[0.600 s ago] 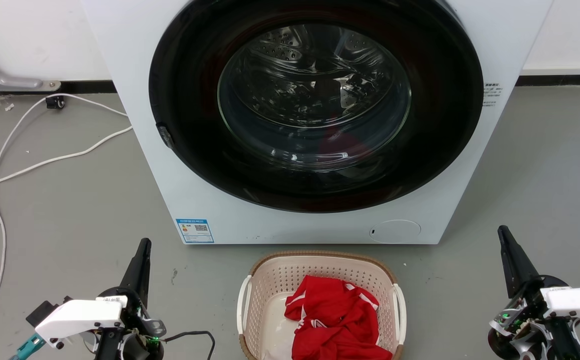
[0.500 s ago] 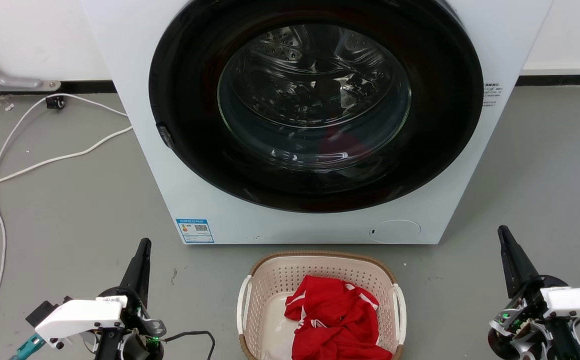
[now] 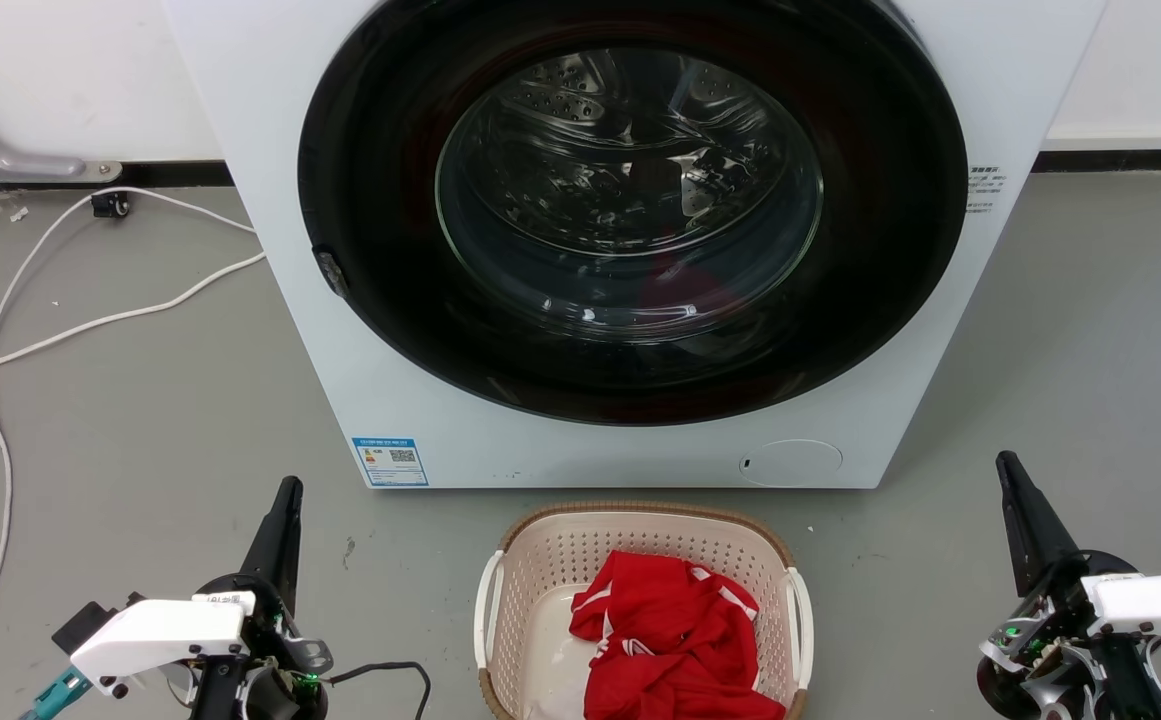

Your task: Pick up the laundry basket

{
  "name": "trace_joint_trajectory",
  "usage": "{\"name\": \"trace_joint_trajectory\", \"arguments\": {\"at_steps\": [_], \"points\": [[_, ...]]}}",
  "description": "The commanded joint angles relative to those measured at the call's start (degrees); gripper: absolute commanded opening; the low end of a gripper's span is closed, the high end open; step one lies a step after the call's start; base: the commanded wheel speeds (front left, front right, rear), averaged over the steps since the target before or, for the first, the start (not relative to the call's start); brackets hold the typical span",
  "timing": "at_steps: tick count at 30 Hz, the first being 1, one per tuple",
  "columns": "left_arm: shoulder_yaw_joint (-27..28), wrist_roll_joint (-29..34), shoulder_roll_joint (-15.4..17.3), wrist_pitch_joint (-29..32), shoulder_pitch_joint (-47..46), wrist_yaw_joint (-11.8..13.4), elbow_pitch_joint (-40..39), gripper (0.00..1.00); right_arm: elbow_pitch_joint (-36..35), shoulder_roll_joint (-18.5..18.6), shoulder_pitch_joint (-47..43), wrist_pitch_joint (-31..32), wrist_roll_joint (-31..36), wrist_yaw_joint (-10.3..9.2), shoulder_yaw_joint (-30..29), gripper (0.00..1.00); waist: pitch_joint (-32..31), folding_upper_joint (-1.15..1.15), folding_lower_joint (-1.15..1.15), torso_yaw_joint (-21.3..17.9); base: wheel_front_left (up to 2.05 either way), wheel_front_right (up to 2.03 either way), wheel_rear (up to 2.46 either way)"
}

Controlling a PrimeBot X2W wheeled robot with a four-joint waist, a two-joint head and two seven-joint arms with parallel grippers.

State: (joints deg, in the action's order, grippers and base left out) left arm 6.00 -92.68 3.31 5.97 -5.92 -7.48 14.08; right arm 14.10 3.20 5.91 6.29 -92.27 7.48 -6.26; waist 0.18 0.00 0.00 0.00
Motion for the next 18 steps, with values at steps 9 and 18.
{"name": "trace_joint_trajectory", "arguments": {"at_steps": [9,18], "points": [[0.01,0.14,-0.09,0.15,0.19,0.0,0.41,1.0,0.36,-0.04,-0.24,0.02,0.0,0.01,0.02,1.0,0.0,0.0,0.0,0.0,0.0,0.0,0.0],[-2.86,0.91,-0.25,-2.09,0.86,0.0,-0.08,1.0,-0.44,-0.02,-1.76,-2.04,1.09,0.0,1.32,1.0,0.11,0.0,0.0,0.01,0.0,0.0,0.0]]}}
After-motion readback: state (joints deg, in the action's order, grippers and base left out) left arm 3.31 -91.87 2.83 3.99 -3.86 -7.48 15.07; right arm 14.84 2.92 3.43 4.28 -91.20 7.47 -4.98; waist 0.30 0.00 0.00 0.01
